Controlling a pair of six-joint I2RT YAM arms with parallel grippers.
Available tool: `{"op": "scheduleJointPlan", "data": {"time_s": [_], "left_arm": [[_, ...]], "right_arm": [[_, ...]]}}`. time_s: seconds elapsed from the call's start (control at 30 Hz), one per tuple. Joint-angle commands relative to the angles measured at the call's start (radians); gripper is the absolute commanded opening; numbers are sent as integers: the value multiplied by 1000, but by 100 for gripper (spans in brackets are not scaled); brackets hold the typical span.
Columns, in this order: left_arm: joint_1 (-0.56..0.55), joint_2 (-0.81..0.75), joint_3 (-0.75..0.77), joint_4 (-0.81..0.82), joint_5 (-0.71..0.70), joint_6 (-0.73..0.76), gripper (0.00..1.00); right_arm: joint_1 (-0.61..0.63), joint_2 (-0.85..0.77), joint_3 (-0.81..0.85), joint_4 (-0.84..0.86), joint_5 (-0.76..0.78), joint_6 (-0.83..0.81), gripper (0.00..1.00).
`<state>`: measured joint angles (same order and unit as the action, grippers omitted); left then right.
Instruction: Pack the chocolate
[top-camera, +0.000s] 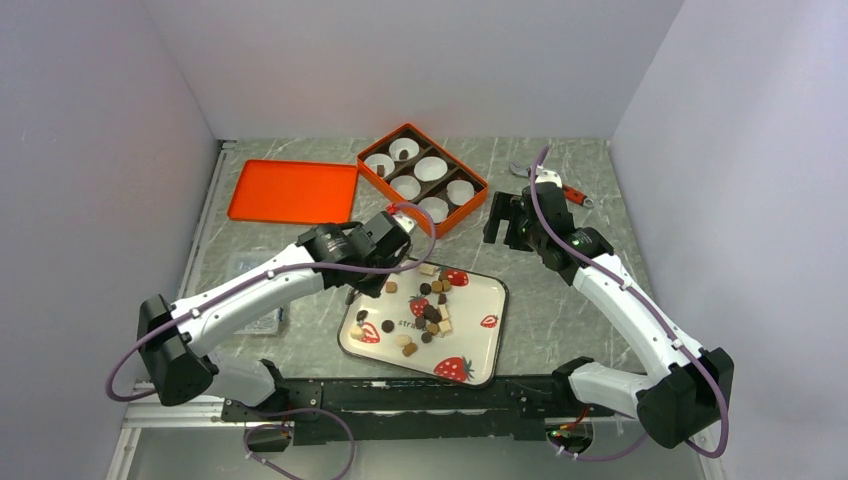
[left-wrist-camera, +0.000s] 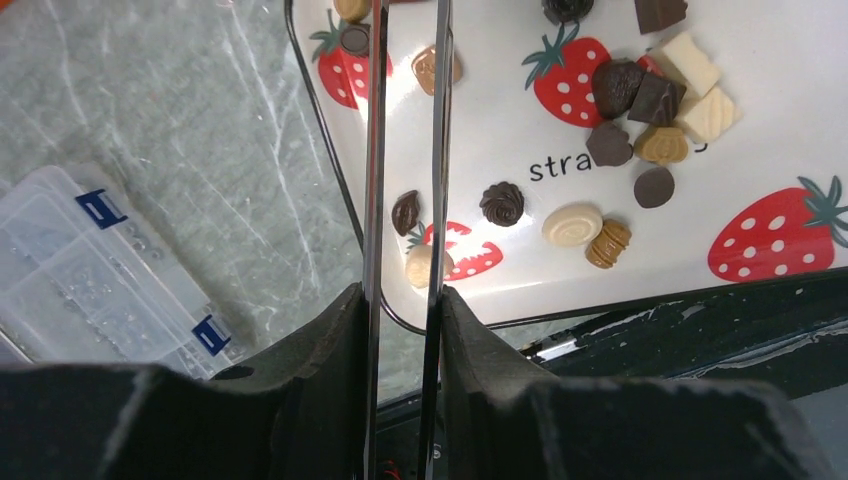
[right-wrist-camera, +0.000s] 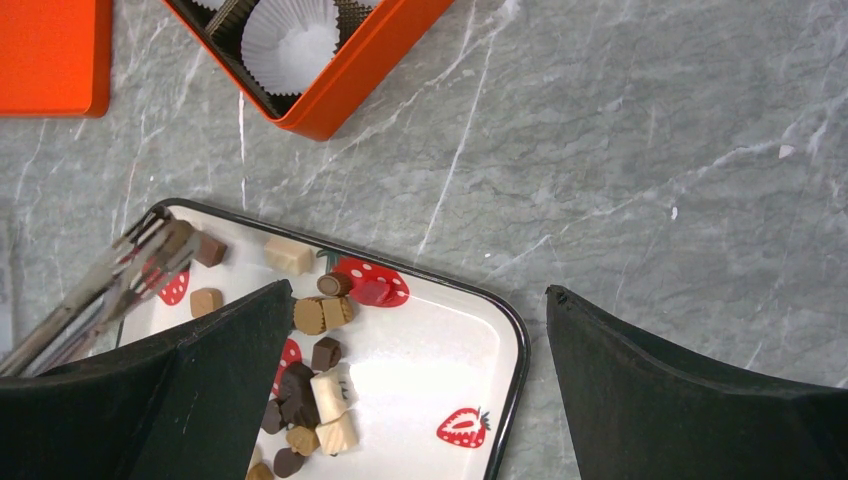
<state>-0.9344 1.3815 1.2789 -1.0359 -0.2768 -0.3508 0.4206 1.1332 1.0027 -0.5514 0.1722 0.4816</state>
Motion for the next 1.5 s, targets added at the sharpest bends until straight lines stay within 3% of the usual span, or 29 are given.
{"op": "scheduleJointPlan", "data": {"time_s": [0.0, 0.53, 1.03, 1.27, 1.47], "left_arm": [[13, -52, 74, -22, -53, 19, 32], [198, 114, 307, 145, 0, 152, 32], [320, 514, 666, 243, 53, 238, 32], [341, 656, 745, 344, 92, 279, 33], [345, 791, 863, 328, 119, 265, 32]], "right_arm": [[-3, -1, 17, 15, -9, 0, 100], [-3, -18, 24, -3, -17, 14, 100], [-4, -10, 72, -33, -26, 6, 100], [-3, -11, 86, -45, -27, 5, 100], [-3, -12, 81, -47, -23, 5, 100]]}}
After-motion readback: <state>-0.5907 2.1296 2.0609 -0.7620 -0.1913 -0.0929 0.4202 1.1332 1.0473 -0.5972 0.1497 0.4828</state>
